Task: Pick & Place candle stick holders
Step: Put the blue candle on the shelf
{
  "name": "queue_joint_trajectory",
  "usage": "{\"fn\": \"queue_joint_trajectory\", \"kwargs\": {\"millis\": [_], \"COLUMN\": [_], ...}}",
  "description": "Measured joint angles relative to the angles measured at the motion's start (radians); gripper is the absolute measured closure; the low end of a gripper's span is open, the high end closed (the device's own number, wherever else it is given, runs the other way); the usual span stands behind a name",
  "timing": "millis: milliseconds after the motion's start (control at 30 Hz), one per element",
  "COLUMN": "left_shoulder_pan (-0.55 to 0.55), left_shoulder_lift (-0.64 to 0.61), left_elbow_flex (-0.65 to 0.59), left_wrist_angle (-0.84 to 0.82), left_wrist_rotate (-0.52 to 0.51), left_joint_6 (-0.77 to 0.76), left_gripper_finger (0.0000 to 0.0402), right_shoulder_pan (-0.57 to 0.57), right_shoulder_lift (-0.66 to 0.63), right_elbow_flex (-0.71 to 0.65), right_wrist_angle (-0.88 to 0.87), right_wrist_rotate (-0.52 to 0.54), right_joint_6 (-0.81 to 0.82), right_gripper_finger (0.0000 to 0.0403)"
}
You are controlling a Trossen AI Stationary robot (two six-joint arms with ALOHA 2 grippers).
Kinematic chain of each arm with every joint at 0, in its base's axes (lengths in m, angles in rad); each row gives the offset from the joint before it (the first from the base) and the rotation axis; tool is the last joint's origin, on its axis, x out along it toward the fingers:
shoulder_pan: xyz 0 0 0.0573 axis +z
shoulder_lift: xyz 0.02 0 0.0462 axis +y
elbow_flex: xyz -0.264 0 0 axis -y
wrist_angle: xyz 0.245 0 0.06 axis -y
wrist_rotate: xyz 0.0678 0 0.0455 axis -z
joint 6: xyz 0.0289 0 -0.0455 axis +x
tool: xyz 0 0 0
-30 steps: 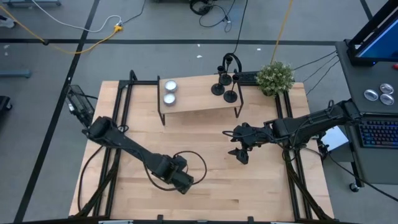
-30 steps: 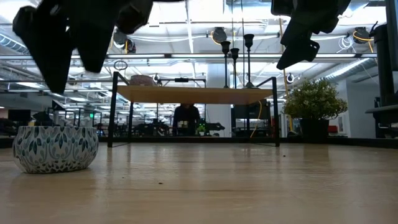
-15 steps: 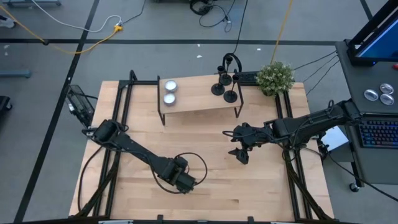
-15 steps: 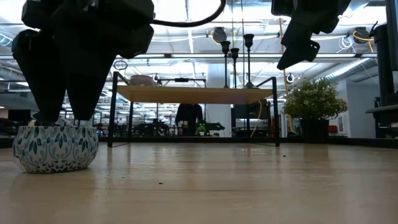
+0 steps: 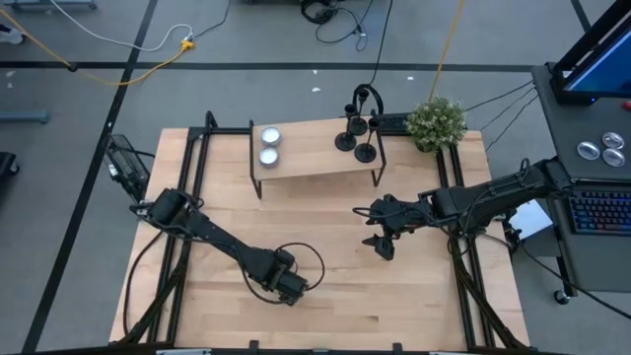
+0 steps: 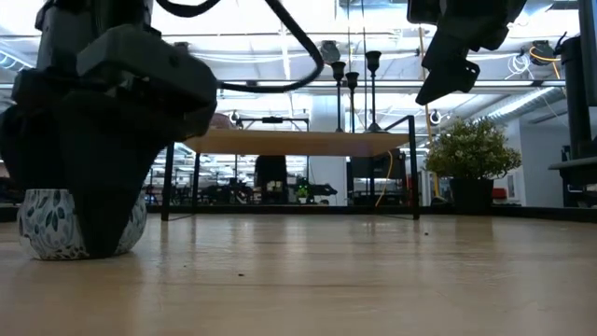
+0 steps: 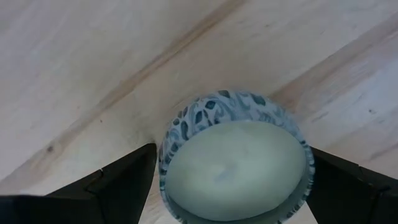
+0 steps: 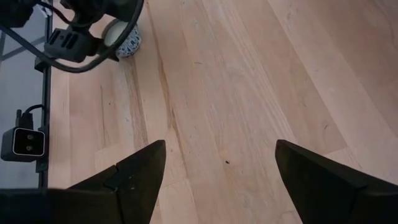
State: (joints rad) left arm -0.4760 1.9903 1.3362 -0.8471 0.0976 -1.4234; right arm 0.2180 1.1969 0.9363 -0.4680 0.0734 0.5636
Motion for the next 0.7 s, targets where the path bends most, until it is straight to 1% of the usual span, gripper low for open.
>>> {"fn": "queue_joint_trajectory", "kwargs": {"millis": [100,300,500,700], "left_shoulder_pan": [0.006,0.025,0.062,0.077], "left_shoulder_lift": [-0.005,-0.005,-0.004,-0.003], "left_elbow_flex": [-0.023,-0.025,-0.026,-0.027], "left_wrist_angle": [0.037,0.045,0.045,0.047], "left_wrist_rotate": [0.000,0.011,0.051,0.050], "left_joint_6": [-0.001,0.024,0.025,0.027], "left_gripper_finger": [0.0037,0.0037,0.0037,0.0037], "right_shoulder_pan": [0.000,0.000,0.000,0.000], "right_shoulder_lift": [0.000,0.000,0.000,0.000], "right_elbow_flex": [0.000,0.000,0.000,0.000], "right_wrist_angle": [0.000,0.000,0.000,0.000], "right_wrist_rotate": [0.000,0.001,0.002,0.003], "right_joint_6": [0.000,0.000,0.000,0.000], "right_gripper_finger": [0.0110,0.0110,0.0110,0.0110]}}
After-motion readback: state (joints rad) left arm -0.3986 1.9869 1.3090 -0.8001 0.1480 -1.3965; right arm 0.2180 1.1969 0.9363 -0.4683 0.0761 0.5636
